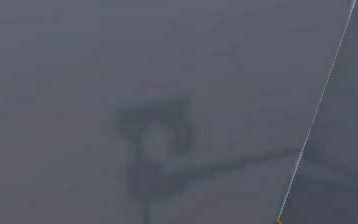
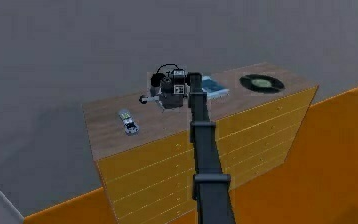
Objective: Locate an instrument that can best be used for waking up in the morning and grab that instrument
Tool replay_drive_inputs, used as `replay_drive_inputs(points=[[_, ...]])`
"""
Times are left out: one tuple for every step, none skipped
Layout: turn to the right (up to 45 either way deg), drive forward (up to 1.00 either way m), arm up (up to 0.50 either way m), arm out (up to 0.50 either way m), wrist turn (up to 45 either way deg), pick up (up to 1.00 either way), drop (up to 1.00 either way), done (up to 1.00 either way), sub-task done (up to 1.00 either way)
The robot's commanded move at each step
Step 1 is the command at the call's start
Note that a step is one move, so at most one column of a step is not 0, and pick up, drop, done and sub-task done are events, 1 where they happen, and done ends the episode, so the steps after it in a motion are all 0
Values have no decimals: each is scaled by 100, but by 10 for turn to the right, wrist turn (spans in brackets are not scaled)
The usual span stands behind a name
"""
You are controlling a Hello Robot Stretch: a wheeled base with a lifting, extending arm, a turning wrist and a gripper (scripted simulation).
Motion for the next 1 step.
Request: replay_drive_inputs(points=[[0, 0, 0, 0, 0, 0, 0, 100, 0]])
